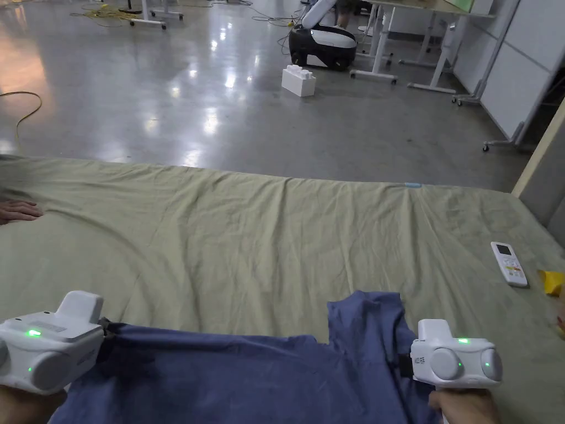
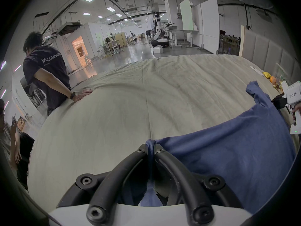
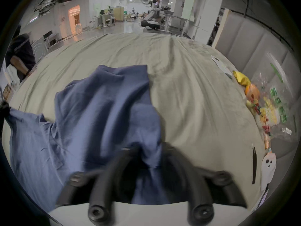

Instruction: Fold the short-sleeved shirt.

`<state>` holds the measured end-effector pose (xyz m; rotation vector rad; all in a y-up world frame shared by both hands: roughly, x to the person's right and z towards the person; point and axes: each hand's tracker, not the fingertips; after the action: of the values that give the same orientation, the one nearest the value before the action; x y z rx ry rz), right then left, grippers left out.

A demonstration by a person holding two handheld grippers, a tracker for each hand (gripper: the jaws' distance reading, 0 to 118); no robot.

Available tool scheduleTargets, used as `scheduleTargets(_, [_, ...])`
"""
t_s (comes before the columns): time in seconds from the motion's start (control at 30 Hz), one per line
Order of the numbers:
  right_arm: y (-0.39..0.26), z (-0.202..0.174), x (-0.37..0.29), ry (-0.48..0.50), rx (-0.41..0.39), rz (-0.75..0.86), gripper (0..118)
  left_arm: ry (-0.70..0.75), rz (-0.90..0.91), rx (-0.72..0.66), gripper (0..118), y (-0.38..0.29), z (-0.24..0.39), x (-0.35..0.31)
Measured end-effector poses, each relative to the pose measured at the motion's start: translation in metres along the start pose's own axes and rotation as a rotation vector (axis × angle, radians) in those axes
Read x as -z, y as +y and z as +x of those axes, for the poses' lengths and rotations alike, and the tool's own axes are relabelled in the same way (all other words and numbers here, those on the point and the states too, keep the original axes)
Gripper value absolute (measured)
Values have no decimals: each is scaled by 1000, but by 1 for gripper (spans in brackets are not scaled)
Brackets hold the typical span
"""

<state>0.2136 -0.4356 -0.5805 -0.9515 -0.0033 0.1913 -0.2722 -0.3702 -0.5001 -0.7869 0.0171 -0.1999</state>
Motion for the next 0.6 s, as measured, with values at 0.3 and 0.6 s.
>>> scheduleTargets(0.3, [-7, 2, -31, -96, -56, 108, 4, 14, 9, -27, 6, 4, -1, -26])
scheduleTargets(0.6, [9, 26, -158, -106, -5, 358, 4, 32, 135, -71, 6, 29, -30, -86])
